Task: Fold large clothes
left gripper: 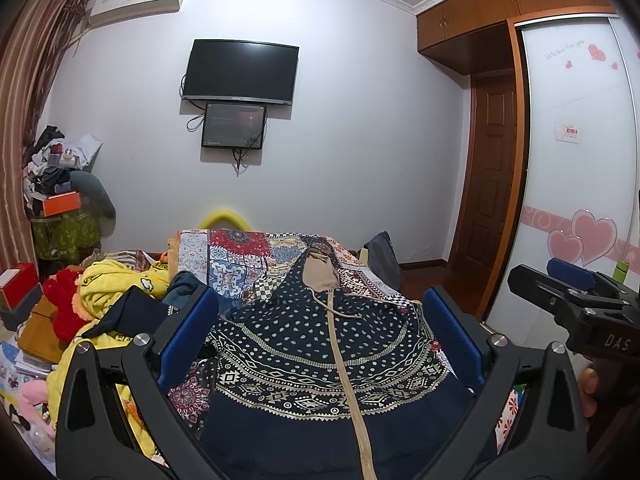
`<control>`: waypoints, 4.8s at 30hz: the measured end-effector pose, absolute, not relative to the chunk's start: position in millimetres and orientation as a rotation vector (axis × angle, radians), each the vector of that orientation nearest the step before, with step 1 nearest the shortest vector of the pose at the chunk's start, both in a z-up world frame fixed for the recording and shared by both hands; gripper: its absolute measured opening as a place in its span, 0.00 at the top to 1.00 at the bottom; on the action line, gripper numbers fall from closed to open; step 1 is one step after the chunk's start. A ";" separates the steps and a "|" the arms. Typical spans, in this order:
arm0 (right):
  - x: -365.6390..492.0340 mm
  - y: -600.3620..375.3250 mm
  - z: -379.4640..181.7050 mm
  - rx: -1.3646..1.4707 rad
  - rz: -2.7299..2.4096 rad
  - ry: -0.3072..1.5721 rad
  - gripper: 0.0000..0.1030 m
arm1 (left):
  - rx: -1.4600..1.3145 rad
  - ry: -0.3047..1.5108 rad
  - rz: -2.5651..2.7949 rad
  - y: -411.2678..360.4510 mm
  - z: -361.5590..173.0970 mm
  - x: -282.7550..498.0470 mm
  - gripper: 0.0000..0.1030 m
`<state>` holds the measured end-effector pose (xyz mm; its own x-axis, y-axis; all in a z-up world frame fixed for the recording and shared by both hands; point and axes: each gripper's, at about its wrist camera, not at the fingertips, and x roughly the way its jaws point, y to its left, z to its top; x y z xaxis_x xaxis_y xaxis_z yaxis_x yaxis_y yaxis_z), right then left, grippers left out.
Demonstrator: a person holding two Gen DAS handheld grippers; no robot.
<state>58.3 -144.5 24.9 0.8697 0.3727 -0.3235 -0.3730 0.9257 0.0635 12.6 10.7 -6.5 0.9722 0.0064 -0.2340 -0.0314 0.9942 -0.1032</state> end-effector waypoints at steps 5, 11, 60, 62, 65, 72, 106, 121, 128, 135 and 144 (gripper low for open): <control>70.2 -140.1 25.8 -0.012 0.383 0.348 0.00 | -0.101 0.224 0.020 15.8 -7.1 21.2 0.00; 93.0 -129.6 26.4 -0.025 0.383 0.351 0.00 | -0.087 0.213 0.038 27.2 -7.0 40.5 0.00; 360.9 -41.3 -175.0 -0.172 0.447 1.024 0.02 | -0.694 0.911 0.281 394.2 -303.5 283.7 0.56; 360.8 -42.0 -176.4 -0.171 0.442 1.032 0.02 | -0.660 0.907 0.305 397.1 -305.1 288.4 0.66; 359.6 -46.2 -176.0 -0.174 0.437 1.036 0.02 | -0.639 0.885 0.331 394.8 -297.7 292.0 0.83; 352.4 -63.1 -160.2 -0.174 0.425 1.004 0.02 | -0.473 0.758 0.368 367.1 -221.0 299.0 0.92; 323.7 -179.1 -141.5 -0.206 0.348 0.957 0.02 | -0.071 1.100 -0.224 2.3 -267.5 393.2 0.95; 299.7 -97.9 -106.0 -0.357 0.441 0.852 0.02 | -0.053 0.949 -0.195 67.7 -192.5 327.2 0.50; 297.7 -31.9 -100.3 -0.395 0.535 0.823 0.02 | -0.111 0.838 -0.043 155.5 -158.1 302.4 0.40; 299.4 49.4 -120.3 -0.472 0.684 0.858 0.02 | -0.162 0.848 0.138 242.0 -178.3 281.6 0.40; 314.7 137.9 -182.4 -0.602 0.772 0.957 0.22 | -0.221 0.925 0.169 277.2 -228.4 280.3 0.40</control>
<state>314.7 137.9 -182.4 0.3551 0.3070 -0.8830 -0.7984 0.5909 -0.1157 280.3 277.2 -228.4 0.5916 0.0494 -0.8047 -0.2384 0.9642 -0.1161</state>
